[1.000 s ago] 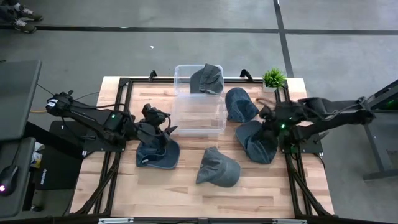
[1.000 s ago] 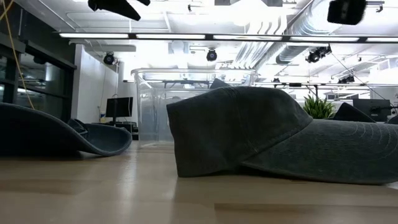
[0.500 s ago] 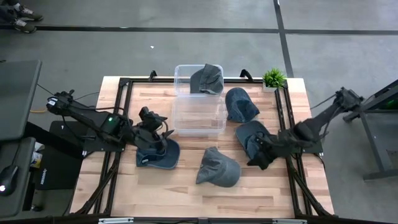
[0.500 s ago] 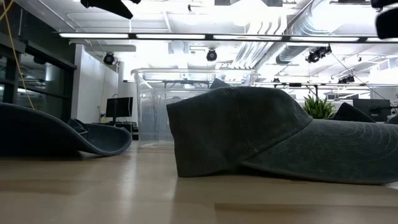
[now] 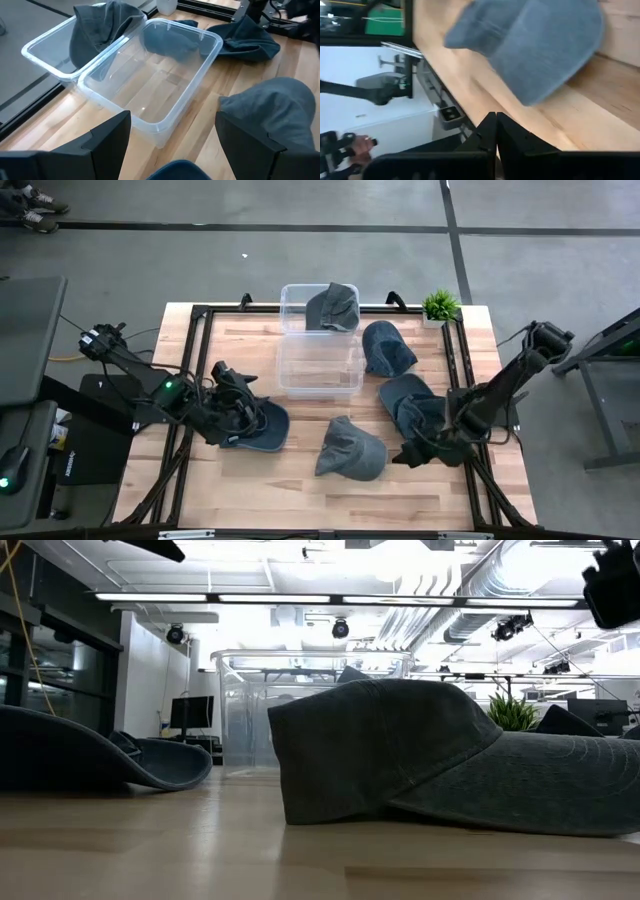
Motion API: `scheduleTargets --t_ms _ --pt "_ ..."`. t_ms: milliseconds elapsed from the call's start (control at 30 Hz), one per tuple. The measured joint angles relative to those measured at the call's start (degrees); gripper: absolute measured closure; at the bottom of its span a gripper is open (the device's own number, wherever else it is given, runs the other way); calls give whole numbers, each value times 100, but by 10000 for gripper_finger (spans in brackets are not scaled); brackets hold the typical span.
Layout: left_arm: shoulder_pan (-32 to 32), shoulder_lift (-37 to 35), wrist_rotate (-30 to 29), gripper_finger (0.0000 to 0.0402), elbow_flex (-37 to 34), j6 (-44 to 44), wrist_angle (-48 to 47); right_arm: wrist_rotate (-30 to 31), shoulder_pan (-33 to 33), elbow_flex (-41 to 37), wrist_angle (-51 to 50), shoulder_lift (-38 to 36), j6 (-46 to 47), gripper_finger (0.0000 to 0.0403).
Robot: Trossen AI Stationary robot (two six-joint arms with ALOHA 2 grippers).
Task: Pick & Place hat
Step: Put the gray cap into the top transparent bin
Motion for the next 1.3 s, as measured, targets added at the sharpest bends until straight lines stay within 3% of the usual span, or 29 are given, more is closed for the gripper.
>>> scheduleTargets --t_ms 267,700,833,1300 --pt "-30 7 14 115 0 -79 26 -838 -10 2 179 704 525 358" --pt "-28 7 142 115 0 -163 85 -739 -91 2 258 1224 454 213" --pt "-28 7 142 115 0 -225 85 -411 -210 2 312 1263 254 182" --pt "-19 7 138 115 0 -226 159 -293 -655 4 372 1263 -11 166"
